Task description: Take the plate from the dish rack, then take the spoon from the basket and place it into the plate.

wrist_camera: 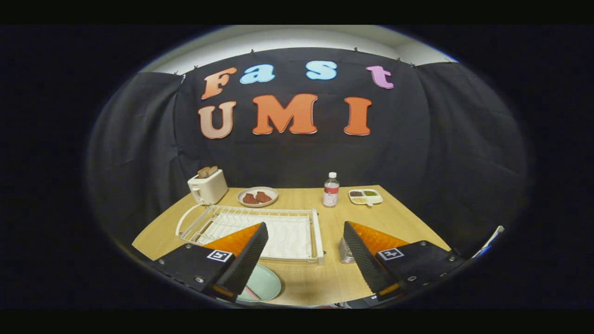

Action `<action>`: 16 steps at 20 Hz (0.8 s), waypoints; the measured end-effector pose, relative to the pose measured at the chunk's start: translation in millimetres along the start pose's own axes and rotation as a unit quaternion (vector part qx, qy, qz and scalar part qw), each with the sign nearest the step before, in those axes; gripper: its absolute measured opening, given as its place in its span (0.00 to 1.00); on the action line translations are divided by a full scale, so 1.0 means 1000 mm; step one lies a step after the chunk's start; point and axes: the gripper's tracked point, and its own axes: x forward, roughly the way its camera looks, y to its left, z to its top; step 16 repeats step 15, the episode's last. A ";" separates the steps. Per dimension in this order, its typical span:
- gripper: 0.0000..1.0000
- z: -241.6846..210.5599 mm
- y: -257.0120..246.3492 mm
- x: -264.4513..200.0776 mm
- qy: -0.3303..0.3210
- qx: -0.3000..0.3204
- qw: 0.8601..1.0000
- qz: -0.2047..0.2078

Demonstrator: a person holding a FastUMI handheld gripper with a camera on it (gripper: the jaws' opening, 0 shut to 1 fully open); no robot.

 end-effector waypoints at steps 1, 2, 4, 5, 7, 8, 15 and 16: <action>0.97 0.010 -0.005 -0.002 -0.009 0.002 1.000 -0.003; 0.97 0.019 -0.010 -0.005 -0.019 0.000 1.000 -0.008; 0.97 0.037 -0.021 -0.009 -0.038 -0.006 0.999 -0.020; 0.97 0.045 -0.024 -0.012 -0.046 -0.008 0.999 -0.023; 0.97 0.057 -0.031 -0.017 -0.059 -0.006 0.998 -0.032; 0.97 0.061 -0.034 -0.019 -0.065 -0.004 0.997 -0.036; 0.97 0.074 -0.056 -0.031 -0.084 0.008 0.995 -0.060; 0.97 0.074 -0.056 -0.031 -0.084 0.008 0.995 -0.060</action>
